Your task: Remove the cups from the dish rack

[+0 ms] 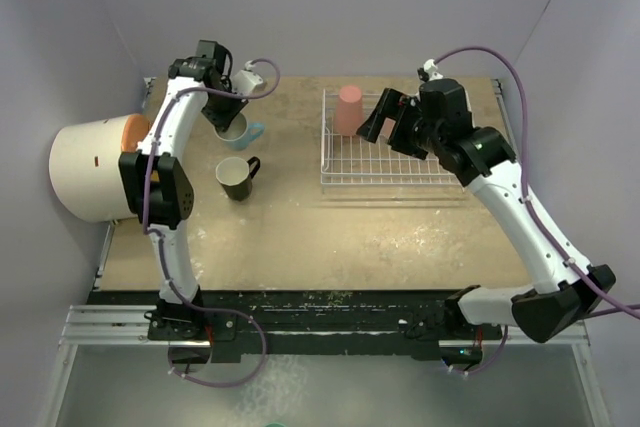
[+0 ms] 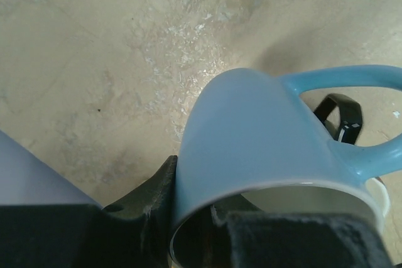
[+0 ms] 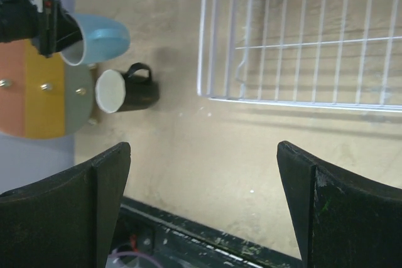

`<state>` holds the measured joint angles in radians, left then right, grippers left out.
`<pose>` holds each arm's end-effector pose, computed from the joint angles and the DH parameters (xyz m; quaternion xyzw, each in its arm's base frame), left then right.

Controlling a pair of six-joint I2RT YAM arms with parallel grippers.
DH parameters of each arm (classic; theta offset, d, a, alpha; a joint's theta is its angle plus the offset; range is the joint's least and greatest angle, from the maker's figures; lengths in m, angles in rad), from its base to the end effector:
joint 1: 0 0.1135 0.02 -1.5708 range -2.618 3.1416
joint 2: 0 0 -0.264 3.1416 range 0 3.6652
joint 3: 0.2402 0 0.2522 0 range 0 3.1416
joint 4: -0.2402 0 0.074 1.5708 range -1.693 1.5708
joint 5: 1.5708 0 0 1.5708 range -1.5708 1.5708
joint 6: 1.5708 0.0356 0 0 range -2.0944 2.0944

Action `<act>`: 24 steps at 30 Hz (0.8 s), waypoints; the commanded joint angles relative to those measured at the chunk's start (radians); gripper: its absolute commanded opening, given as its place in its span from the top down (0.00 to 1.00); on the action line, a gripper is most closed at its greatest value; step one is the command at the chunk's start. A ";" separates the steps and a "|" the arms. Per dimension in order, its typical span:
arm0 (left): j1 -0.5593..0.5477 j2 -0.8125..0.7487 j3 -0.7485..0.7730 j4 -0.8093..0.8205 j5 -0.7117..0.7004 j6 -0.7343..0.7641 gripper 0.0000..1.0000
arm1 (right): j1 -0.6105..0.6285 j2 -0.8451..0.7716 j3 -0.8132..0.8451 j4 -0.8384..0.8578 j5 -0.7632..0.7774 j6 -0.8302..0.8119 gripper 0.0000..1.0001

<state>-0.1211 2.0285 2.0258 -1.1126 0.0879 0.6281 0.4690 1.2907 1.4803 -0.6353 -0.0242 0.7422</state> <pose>0.4264 -0.0550 0.3114 0.3653 0.9021 0.0151 0.2291 0.2451 0.1251 0.4251 0.1088 0.8388 0.3120 0.4326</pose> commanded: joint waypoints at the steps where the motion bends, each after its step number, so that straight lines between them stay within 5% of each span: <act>1: 0.024 0.076 0.143 -0.060 -0.020 -0.030 1.00 | -0.004 0.029 0.015 -0.017 0.143 -0.102 0.00; 10: 0.041 0.187 0.121 -0.060 0.009 -0.009 1.00 | -0.057 0.186 0.079 -0.024 0.353 -0.227 0.00; 18: 0.046 0.227 0.104 -0.018 0.044 -0.006 1.00 | -0.189 0.331 0.081 0.098 0.235 -0.369 0.00; 21: 0.046 0.224 0.087 -0.004 0.045 -0.006 0.78 | -0.207 0.384 0.077 0.145 0.212 -0.416 0.01; 24: 0.046 0.198 0.047 0.043 0.043 0.005 0.67 | -0.209 0.435 0.091 0.179 0.216 -0.446 0.02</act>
<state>-0.0811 2.2761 2.0998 -1.1400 0.1036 0.6239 0.2596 1.6917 1.5208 -0.5449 0.2146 0.3847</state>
